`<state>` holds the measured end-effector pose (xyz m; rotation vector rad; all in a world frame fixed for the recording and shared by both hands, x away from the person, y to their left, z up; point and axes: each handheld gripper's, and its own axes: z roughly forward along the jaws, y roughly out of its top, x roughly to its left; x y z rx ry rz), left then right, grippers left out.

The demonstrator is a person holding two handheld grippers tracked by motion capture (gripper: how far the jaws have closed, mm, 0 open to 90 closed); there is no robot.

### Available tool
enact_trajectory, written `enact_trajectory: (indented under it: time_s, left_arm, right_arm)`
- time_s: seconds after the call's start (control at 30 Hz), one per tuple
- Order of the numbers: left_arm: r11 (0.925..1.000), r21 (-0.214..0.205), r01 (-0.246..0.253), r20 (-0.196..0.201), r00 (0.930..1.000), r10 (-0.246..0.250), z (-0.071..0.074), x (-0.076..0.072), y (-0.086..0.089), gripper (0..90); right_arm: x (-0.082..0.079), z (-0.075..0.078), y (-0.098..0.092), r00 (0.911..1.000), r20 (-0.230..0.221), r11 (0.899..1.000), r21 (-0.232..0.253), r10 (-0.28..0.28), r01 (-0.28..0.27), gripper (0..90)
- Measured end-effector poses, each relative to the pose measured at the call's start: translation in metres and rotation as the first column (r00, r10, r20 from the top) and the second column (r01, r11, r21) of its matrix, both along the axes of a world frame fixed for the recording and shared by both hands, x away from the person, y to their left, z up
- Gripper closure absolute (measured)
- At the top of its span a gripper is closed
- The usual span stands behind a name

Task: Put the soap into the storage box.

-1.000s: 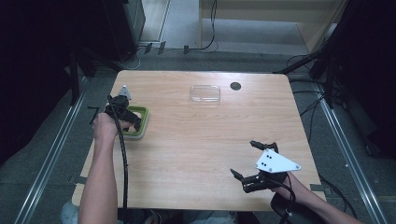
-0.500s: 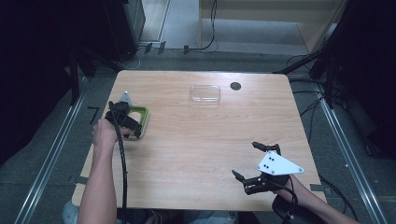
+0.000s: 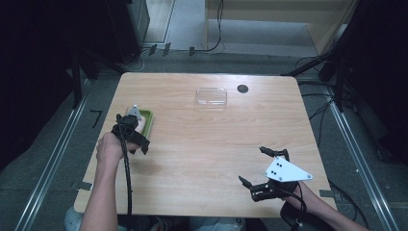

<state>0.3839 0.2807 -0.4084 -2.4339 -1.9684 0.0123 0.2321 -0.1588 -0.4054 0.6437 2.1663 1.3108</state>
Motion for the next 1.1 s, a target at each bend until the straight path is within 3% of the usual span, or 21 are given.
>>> enact_trajectory:
  time_s: [0.1,0.37,0.57,0.7,0.97,1.1]
  left_arm:
    - [0.9999,0.001,0.011,-0.012,0.9999,-0.011,-0.001,-0.005,-0.001,12.5]
    - [0.9994,-0.002,0.033,0.001,0.9994,-0.033,-0.004,-0.025,-0.006,12.3]
    - [0.9985,-0.013,0.052,-0.005,0.9986,-0.052,-0.013,-0.037,-0.009,12.2]
    - [0.9988,-0.022,0.043,-0.005,0.9991,-0.043,-0.017,-0.044,-0.008,12.0]
    - [0.9971,-0.045,0.062,0.023,0.9979,-0.061,-0.018,-0.058,-0.013,10.9]
    - [0.9967,-0.033,0.074,0.02,0.9971,-0.073,-0.018,-0.061,-0.013,9.1]
  right_arm:
    - [0.0,0.0,-0.001,1.0,0.001,1.0,-0.002,-0.002,0.002,0.0]
    - [-0.002,0.0,-0.002,1.0,0.002,1.0,-0.004,-0.009,0.009,0.0]
    - [-0.002,0.0,-0.003,0.9999,0.001,1.0,-0.004,-0.014,0.014,0.0]
    - [-0.002,0.0,-0.003,0.9999,0.0,1.0,-0.004,-0.016,0.016,0.0]
    - [-0.003,0.0,-0.004,0.9999,0.002,1.0,-0.005,-0.015,0.015,0.0]
    - [-0.003,0.0,-0.004,0.9999,0.0,1.0,-0.005,-0.016,0.016,0.0]
